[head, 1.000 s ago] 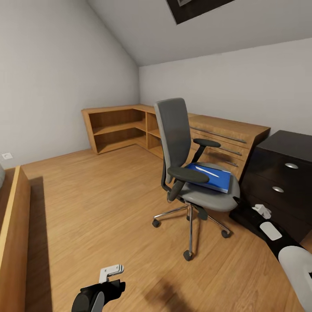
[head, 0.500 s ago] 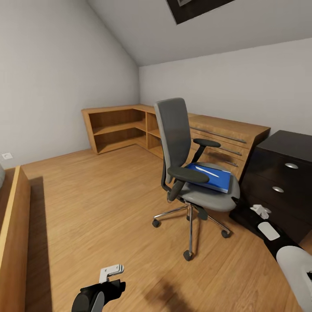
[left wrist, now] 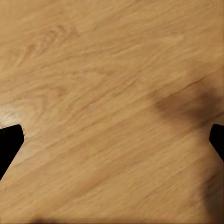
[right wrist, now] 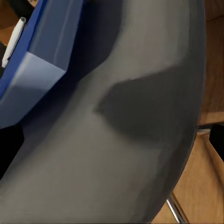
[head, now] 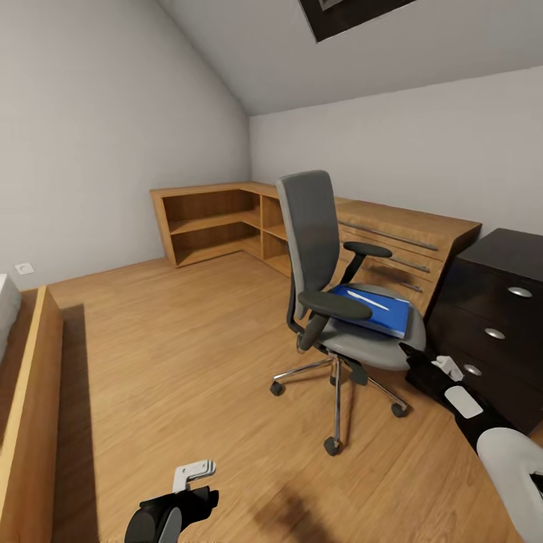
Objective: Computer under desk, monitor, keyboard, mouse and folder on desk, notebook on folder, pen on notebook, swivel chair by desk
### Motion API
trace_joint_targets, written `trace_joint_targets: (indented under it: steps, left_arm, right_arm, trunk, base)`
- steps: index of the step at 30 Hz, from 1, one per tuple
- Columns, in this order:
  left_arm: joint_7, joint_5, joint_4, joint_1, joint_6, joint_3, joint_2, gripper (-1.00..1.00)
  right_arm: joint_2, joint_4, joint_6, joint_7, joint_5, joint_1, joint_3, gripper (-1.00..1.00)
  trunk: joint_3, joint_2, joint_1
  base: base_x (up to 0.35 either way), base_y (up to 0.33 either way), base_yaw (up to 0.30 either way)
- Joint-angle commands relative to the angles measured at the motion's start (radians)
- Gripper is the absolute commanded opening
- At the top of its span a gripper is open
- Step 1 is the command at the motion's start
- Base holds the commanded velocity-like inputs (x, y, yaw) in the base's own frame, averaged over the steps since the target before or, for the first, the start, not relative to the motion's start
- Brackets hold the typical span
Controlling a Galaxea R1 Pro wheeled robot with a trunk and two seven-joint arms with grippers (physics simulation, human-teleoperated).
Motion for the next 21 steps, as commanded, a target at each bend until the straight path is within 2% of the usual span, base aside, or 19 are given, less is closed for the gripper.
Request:
trace_joint_targets:
  steps: [1,21]
  left_arm:
    - [0.009,0.010,-0.001,0.000,0.003,-0.001,0.000,1.00]
    - [0.010,0.010,0.000,-0.001,0.004,-0.003,-0.002,1.00]
  right_arm:
    - [0.000,-0.001,0.009,0.005,-0.009,0.000,-0.004,1.00]
    - [0.001,-0.002,0.009,0.006,-0.009,0.000,-0.006,1.00]
  trunk:
    - [-0.001,0.000,0.000]
    - [-0.010,0.000,0.000]
  base:
    - [0.000,0.000,0.167]
    - [0.000,0.000,0.184]
